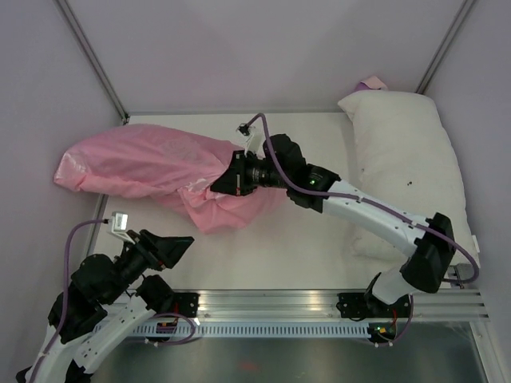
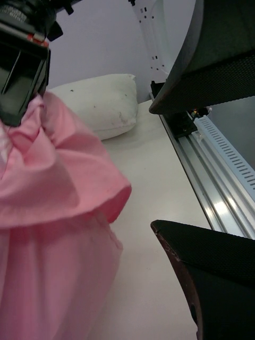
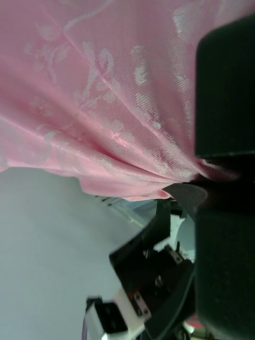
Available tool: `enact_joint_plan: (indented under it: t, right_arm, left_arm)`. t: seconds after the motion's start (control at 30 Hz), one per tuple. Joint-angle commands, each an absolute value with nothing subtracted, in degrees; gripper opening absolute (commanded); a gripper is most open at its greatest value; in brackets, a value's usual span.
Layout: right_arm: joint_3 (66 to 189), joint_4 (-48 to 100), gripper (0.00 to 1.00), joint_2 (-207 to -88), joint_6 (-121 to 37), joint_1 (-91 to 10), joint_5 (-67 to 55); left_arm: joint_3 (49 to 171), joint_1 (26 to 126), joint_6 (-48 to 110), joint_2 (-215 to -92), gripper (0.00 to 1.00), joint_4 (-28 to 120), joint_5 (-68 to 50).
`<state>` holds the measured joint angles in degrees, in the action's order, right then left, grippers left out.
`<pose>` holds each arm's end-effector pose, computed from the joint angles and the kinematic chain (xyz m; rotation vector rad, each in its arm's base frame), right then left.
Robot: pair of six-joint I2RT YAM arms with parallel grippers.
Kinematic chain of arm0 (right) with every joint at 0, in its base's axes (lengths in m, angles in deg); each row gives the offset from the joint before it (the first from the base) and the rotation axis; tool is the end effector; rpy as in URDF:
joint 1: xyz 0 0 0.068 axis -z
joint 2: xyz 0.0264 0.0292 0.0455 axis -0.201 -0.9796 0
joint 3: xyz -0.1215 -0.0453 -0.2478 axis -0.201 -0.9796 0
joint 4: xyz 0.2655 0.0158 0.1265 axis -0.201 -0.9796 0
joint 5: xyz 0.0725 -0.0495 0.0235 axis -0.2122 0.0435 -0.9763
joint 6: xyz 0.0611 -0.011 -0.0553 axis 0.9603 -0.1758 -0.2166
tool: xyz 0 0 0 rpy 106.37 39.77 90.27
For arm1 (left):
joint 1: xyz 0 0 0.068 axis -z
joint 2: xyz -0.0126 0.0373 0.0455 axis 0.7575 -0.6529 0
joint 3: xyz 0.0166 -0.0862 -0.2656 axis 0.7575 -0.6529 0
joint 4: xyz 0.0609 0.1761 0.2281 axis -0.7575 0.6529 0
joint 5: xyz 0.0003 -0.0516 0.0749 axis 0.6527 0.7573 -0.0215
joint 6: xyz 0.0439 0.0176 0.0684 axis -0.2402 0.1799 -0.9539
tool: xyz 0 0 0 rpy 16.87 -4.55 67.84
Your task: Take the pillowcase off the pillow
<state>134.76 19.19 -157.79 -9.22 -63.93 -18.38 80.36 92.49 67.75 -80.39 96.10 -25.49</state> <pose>0.2560 0.3716 0.3602 -0.4983 2.0380 1.3693 0.0558 -0.0386 0.3321 -0.1921 1.8075 -1.0533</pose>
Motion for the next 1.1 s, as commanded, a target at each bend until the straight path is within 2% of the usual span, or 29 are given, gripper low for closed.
enact_joint_plan:
  t: [0.0,0.03,0.07,0.27,0.37,0.5,0.77,1.07]
  right_arm:
    - [131.3,28.1,0.0,-147.7,-4.2,-63.4,-16.3]
    - [129.5,29.3,0.0,-146.0,-2.8,-63.4,-14.6]
    - [125.9,30.1,0.0,-144.1,0.4,-63.4,-13.5]
    - [113.3,41.0,0.0,-131.7,12.3,-63.4,-12.8]
    - [113.4,40.3,0.0,-130.8,12.0,-63.6,-16.5]
    - [113.8,37.1,0.0,-131.3,9.2,-66.4,-18.2]
    - [111.4,33.2,0.0,-129.8,8.9,-71.4,-17.8]
    - [114.5,32.6,0.0,-130.4,8.0,-76.5,-16.6]
  left_arm:
    - [80.9,92.6,68.5,-80.4,0.86,99.1,-28.9]
    - [81.0,92.6,69.8,-80.9,0.91,99.7,-29.9]
    - [81.3,92.6,70.4,-81.1,0.92,101.0,-30.2]
    - [81.0,92.6,75.8,-84.2,0.9,104.2,-37.0]
    - [78.5,92.6,76.0,-86.1,0.88,100.7,-40.0]
    - [76.9,92.6,74.5,-89.2,1.0,95.4,-40.3]
    - [77.0,92.6,66.8,-92.2,1.0,84.4,-43.4]
    - [89.0,92.6,55.2,-116.3,1.0,75.1,-46.5]
